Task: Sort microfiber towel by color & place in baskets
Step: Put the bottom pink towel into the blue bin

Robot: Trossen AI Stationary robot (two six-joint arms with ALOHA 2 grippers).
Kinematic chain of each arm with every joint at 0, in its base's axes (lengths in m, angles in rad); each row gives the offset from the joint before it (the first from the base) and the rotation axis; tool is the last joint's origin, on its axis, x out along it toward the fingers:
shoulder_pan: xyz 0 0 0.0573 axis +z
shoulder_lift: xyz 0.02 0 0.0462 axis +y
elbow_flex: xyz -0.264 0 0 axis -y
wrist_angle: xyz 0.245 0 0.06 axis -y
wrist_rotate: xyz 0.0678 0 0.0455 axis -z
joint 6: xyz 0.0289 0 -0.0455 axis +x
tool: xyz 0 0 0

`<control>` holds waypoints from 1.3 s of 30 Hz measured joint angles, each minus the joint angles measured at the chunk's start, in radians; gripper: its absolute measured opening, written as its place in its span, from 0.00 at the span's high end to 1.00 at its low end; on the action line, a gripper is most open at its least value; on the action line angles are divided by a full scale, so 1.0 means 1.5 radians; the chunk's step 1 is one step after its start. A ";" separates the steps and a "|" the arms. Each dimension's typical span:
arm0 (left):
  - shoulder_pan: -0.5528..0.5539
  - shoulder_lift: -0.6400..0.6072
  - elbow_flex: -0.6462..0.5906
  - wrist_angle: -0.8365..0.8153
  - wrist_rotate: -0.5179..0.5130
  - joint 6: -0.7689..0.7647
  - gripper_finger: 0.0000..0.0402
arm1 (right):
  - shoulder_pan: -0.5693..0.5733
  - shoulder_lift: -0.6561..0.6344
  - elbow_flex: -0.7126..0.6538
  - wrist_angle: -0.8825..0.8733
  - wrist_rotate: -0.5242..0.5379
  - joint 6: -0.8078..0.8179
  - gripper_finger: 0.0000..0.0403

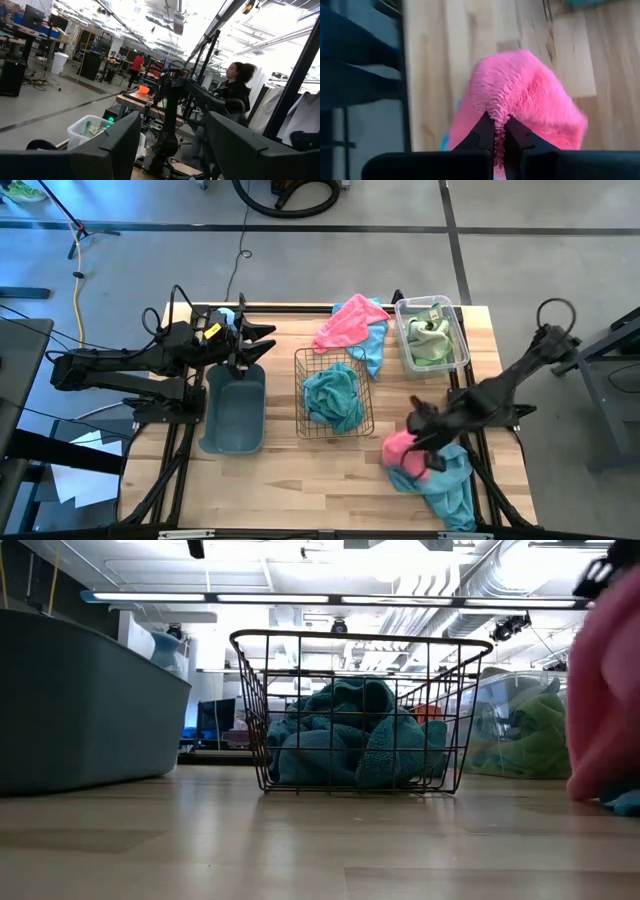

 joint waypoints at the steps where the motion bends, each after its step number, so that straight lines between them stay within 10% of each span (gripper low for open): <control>1: 0.000 0.000 0.000 0.000 0.000 0.000 0.46 | 0.000 -0.025 0.000 -0.001 0.003 -0.006 0.99; 11: 0.000 0.000 0.000 0.004 -0.011 0.022 0.46 | 0.000 -0.206 0.000 0.040 0.093 -0.077 1.00; 22: 0.000 0.000 0.000 0.031 -0.012 0.039 0.46 | -0.112 -0.184 0.000 0.239 0.100 -0.250 1.00; 39: 0.001 0.000 0.000 0.056 -0.013 0.165 0.46 | -0.416 -0.047 0.000 0.680 -0.142 -0.391 1.00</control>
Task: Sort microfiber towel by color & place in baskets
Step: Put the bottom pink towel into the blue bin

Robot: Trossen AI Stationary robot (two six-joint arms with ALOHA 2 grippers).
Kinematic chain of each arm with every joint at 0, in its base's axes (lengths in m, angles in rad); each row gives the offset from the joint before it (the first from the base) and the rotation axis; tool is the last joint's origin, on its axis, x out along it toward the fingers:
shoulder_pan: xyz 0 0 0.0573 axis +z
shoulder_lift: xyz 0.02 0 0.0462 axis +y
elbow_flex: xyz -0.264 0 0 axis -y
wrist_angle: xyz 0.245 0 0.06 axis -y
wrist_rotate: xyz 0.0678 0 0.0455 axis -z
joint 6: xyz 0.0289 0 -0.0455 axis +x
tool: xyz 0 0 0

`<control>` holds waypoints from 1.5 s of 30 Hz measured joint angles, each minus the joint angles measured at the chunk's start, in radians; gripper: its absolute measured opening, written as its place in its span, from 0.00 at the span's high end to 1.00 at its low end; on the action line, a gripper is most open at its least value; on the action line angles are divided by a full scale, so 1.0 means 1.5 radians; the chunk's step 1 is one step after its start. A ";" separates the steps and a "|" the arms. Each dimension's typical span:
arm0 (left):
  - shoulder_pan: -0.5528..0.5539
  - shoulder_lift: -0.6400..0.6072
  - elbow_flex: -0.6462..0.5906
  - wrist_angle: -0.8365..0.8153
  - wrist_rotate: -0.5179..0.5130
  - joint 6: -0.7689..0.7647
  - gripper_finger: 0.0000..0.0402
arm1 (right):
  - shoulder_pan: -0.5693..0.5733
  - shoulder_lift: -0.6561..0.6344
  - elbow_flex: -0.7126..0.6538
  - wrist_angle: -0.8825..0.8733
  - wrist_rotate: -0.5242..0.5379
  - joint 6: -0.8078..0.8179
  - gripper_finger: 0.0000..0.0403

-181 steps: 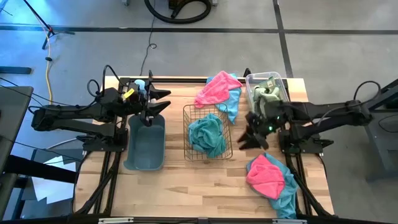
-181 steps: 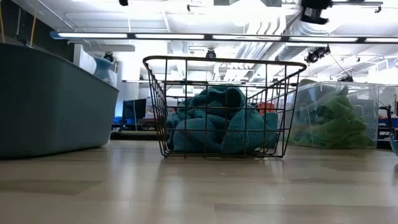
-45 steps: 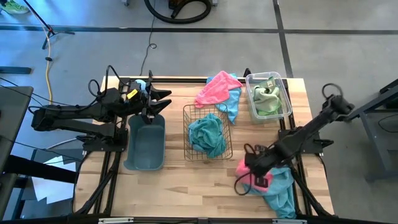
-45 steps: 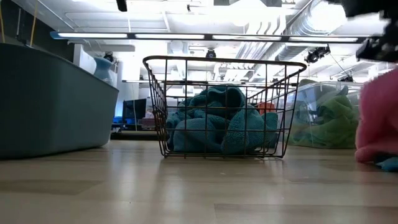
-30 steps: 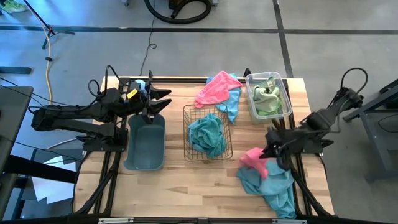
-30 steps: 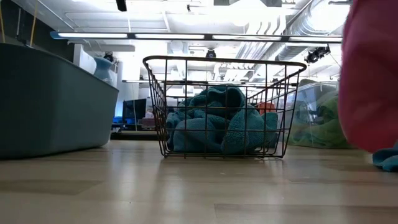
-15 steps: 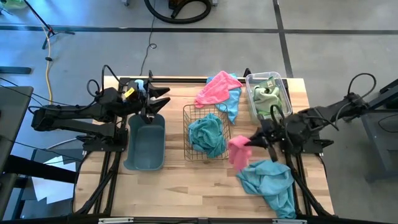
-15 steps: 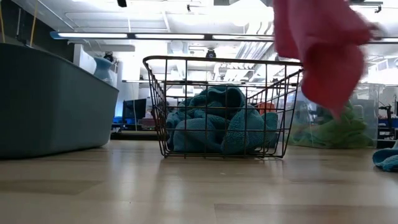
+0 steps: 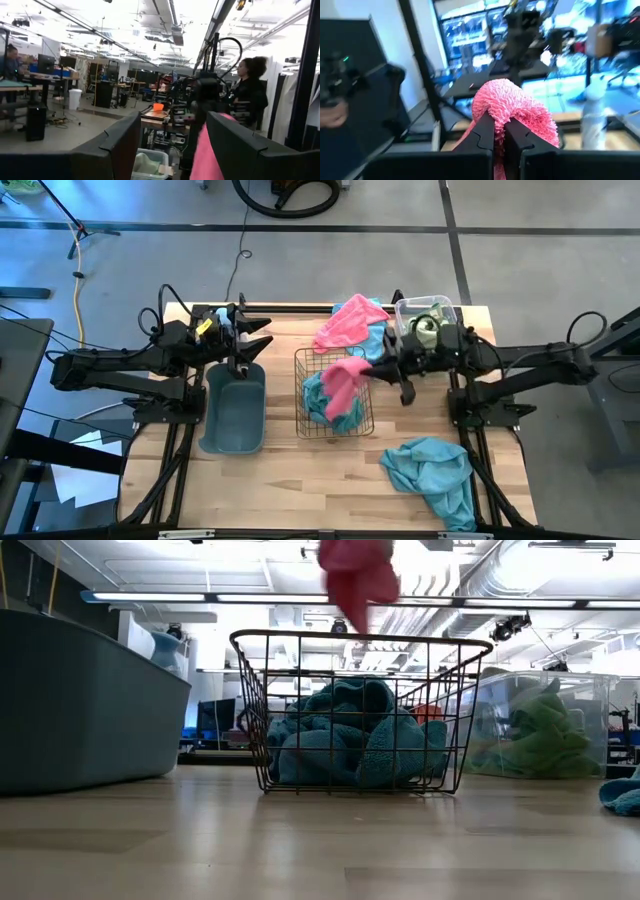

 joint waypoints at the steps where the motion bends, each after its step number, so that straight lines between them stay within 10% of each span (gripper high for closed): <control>1: 0.000 0.000 0.000 0.000 0.002 0.006 0.46 | -0.012 0.007 0.000 0.020 0.000 0.000 1.00; 9: 0.000 0.000 0.029 -0.037 0.012 0.045 0.46 | -0.078 0.043 0.000 0.119 0.013 0.000 1.00; 18: 0.000 0.006 0.140 -0.335 0.022 0.101 0.46 | -0.107 0.070 0.084 -0.008 0.059 -0.023 1.00; 35: 0.000 0.031 0.141 -0.328 -0.073 0.059 0.46 | -0.108 0.103 0.110 -0.024 0.018 -0.053 1.00; 45: 0.001 0.115 0.211 -0.333 -0.008 -0.026 0.40 | -0.107 0.113 0.110 0.035 0.013 -0.044 1.00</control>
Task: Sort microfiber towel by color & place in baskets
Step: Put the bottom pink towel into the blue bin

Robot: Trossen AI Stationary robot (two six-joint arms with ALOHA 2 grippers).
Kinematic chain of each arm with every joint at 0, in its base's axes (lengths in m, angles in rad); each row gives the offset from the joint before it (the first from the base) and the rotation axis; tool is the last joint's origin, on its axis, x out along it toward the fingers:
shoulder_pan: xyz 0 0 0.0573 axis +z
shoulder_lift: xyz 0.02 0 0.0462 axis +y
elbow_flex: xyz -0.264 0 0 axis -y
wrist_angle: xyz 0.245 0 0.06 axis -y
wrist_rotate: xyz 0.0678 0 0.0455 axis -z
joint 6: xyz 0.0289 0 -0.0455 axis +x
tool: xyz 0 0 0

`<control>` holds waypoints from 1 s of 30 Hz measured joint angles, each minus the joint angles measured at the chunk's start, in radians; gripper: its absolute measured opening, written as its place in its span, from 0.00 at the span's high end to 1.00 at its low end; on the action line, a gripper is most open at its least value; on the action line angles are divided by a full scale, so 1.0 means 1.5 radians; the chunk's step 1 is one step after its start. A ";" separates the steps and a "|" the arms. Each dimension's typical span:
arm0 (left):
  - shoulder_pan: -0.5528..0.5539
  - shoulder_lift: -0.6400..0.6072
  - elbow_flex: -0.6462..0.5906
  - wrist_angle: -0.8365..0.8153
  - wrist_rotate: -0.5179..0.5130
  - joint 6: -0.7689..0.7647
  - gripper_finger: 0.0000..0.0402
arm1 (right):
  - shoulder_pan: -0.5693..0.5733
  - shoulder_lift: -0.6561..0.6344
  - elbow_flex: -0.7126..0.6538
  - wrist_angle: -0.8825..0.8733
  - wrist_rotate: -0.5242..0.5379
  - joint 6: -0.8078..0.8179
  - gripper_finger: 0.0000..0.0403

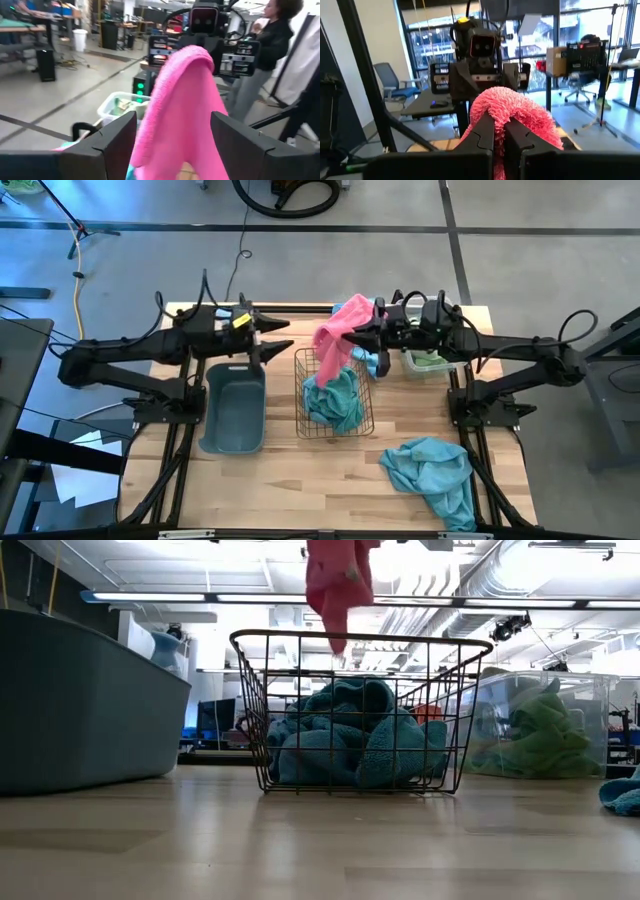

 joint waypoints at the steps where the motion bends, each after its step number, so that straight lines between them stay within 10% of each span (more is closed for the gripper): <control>1: 0.002 0.011 0.012 -0.001 0.009 -0.006 0.38 | 0.000 0.002 0.000 0.010 -0.001 -0.002 1.00; 16: 0.026 0.160 0.116 -0.001 0.074 0.012 0.32 | 0.017 0.027 0.000 0.056 -0.086 -0.001 1.00; 30: 0.027 0.217 0.118 0.114 0.271 -0.074 0.32 | 0.013 0.027 0.000 0.105 -0.087 -0.014 1.00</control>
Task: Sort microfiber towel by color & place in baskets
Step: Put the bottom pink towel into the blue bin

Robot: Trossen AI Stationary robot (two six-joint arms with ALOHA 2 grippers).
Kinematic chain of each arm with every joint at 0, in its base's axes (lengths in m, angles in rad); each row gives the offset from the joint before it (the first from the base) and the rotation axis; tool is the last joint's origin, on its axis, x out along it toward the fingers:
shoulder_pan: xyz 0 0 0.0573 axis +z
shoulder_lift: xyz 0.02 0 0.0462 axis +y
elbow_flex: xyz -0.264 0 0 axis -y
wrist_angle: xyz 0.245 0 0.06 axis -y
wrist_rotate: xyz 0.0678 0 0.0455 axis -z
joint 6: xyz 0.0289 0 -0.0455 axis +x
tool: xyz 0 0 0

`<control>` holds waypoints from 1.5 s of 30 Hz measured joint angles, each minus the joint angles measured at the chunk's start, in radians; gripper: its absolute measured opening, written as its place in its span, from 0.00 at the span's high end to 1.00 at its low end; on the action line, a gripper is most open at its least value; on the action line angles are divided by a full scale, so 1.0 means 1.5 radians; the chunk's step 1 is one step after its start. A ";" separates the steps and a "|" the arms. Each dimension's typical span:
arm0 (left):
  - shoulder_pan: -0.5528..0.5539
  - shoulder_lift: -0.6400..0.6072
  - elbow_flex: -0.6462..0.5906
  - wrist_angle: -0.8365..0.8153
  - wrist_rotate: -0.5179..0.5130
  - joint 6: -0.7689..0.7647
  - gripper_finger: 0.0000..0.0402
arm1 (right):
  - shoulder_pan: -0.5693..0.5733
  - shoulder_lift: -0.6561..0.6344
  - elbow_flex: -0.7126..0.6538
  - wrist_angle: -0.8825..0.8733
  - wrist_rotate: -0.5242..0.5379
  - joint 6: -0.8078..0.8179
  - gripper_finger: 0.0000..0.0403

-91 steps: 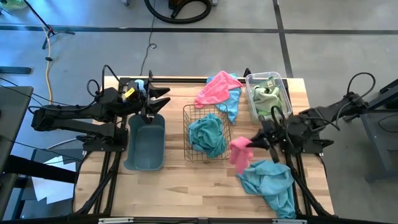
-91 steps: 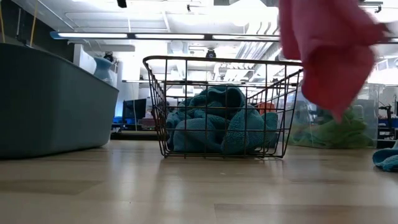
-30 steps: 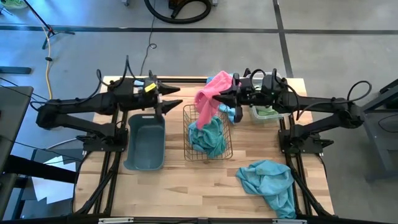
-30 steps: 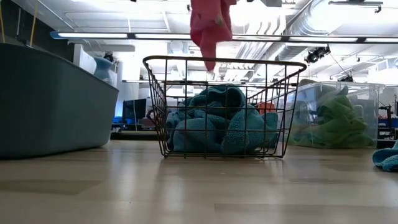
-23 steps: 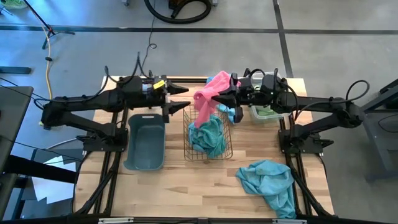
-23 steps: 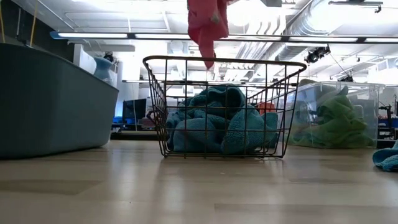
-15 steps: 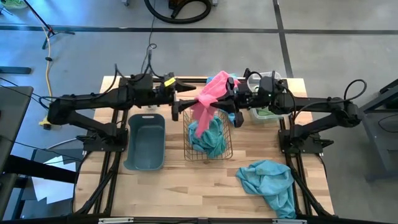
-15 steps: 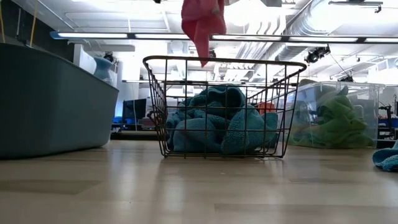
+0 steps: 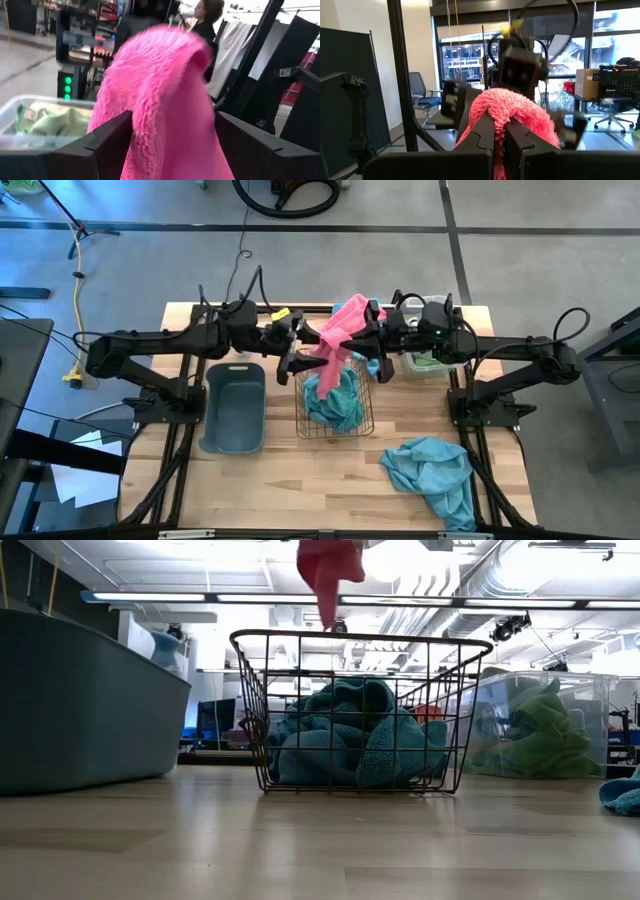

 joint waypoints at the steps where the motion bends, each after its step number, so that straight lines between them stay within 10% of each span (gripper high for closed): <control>1: 0.000 0.005 0.000 0.000 0.001 -0.007 0.32 | 0.000 0.000 0.000 0.005 0.000 0.001 1.00; 35: -0.033 0.076 -0.001 0.103 -0.058 0.184 0.34 | 0.024 0.061 -0.001 0.115 0.015 0.046 1.00; 40: -0.032 0.076 -0.001 0.099 -0.098 0.199 0.51 | 0.024 0.058 -0.001 0.127 0.015 0.046 1.00; 45: -0.027 0.076 -0.001 0.096 -0.099 0.200 0.89 | 0.024 0.058 -0.001 0.125 0.007 0.049 1.00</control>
